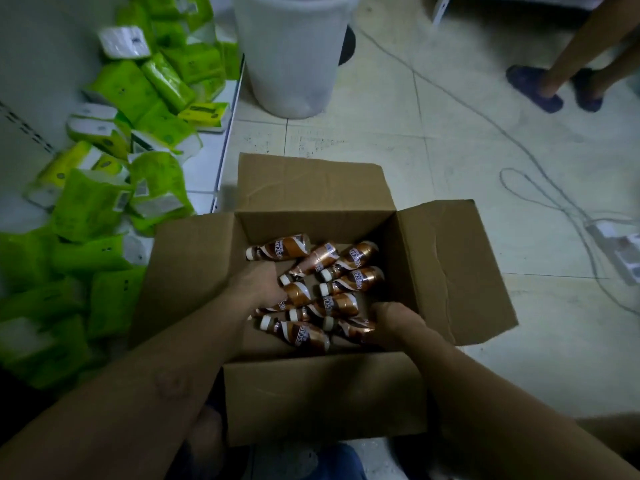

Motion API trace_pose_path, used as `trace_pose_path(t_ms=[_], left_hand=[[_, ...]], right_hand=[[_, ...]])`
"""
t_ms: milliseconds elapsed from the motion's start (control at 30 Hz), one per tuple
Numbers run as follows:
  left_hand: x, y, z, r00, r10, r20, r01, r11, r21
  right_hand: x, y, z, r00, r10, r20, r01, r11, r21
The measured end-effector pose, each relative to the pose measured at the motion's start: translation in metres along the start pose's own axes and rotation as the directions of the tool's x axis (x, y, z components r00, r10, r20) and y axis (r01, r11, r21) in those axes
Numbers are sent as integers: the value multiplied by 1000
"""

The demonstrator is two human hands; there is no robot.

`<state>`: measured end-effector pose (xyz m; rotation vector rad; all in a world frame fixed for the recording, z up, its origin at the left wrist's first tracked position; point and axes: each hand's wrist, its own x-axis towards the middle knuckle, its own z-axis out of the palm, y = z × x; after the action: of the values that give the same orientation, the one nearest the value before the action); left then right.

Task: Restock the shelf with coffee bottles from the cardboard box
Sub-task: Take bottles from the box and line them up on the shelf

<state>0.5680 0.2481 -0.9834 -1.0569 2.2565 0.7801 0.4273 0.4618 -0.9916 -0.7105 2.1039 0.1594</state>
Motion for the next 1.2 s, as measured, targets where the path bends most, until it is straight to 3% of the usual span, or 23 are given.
trace_pose_path(t_ms=[133,267,400,600,767,833,900,1033,1200], left_hand=[[34,-12,37,987,-107,121,112,993,-37],[69,-22,78,988,-151,22,151,989,5],[97,-37,107,985,-163,54,160,986,51],[108,-52,118,991,-134,11,134,991,16],[86,-40,98,996,-88,-32,89,995,34],[71,-25,78,995,-92,-46,89,994,-57],[55,-7,49,995,-68,-71,65,997,-35],[15,21,-23,983,28,-180,-32,999,-20],[-60,48,-101,898,95,-430,-146,985,-89]], right_hand=[[43,7,19,1000,-6,27,7,1000,-30],[89,12,42,996,42,74,-24,972,-234],[116,9,65,986,124,111,-73,920,-385],[124,12,76,991,122,52,-87,895,-438],[100,12,61,997,72,-5,-70,960,-272],[83,8,48,998,53,-38,-57,991,-121],[64,0,29,996,43,-81,-37,996,75],[18,-19,-14,980,-27,-197,90,944,319],[-49,-46,-64,918,-116,-380,311,805,506]])
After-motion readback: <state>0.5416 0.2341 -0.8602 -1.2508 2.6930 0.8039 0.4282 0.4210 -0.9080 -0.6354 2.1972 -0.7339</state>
